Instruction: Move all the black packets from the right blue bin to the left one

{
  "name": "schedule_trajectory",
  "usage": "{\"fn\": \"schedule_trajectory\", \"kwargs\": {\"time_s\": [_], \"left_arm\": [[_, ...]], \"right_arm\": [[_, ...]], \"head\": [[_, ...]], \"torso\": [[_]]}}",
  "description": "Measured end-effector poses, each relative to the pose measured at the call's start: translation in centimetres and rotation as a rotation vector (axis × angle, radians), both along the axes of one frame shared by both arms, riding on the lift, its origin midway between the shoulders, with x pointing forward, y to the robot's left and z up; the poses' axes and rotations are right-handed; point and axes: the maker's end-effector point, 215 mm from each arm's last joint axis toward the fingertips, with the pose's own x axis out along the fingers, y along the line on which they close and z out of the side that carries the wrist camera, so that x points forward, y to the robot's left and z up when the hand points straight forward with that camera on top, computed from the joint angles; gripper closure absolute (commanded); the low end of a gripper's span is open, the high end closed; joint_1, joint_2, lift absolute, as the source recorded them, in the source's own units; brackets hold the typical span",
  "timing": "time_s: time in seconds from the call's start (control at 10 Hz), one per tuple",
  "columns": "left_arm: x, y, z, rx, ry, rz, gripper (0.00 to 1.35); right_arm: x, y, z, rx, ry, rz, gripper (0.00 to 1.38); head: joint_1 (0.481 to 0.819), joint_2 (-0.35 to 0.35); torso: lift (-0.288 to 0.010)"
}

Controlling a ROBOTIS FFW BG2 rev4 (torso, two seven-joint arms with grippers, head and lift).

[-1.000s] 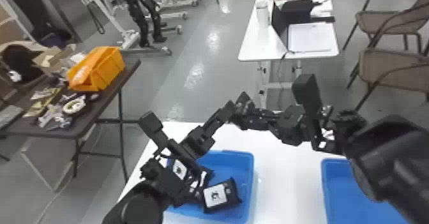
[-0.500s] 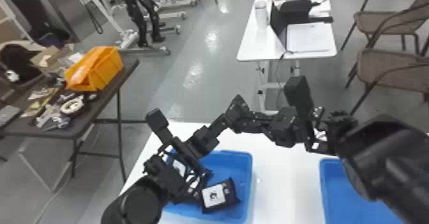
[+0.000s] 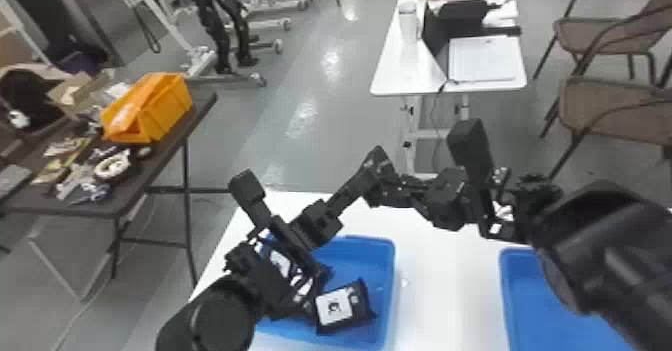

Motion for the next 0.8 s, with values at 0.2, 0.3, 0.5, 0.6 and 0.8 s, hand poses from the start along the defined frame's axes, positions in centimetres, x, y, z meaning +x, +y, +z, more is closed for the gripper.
{"fn": "schedule_trajectory", "kwargs": {"time_s": [0.2, 0.3, 0.5, 0.6, 0.8], "left_arm": [[0.0, 0.4, 0.1, -0.015, -0.013, 0.030, 1.22], [0.0, 0.6, 0.2, -0.023, -0.017, 0.043, 1.22], [0.1, 1.2, 0.4, -0.022, -0.033, 0.069, 1.22], [0.2, 2.1, 0.8, -0.004, -0.052, 0.101, 1.22], [0.1, 5.8, 1.0, 0.108, -0.079, 0.203, 1.22]], "right_arm": [[0.0, 0.0, 0.0, 0.001, 0.002, -0.001, 1.08], [0.0, 0.0, -0.1, 0.002, 0.003, -0.001, 1.08], [0.0, -0.1, -0.2, 0.006, 0.011, -0.004, 0.45], [0.2, -0.6, -0.3, 0.009, 0.015, -0.017, 0.09], [1.5, -3.8, 0.4, 0.013, 0.001, -0.112, 0.14]], "head": [[0.695, 0.307], [0.695, 0.308], [0.695, 0.312], [0.695, 0.316], [0.695, 0.317]], "torso": [[0.000], [0.000], [0.000], [0.000], [0.000]]}}
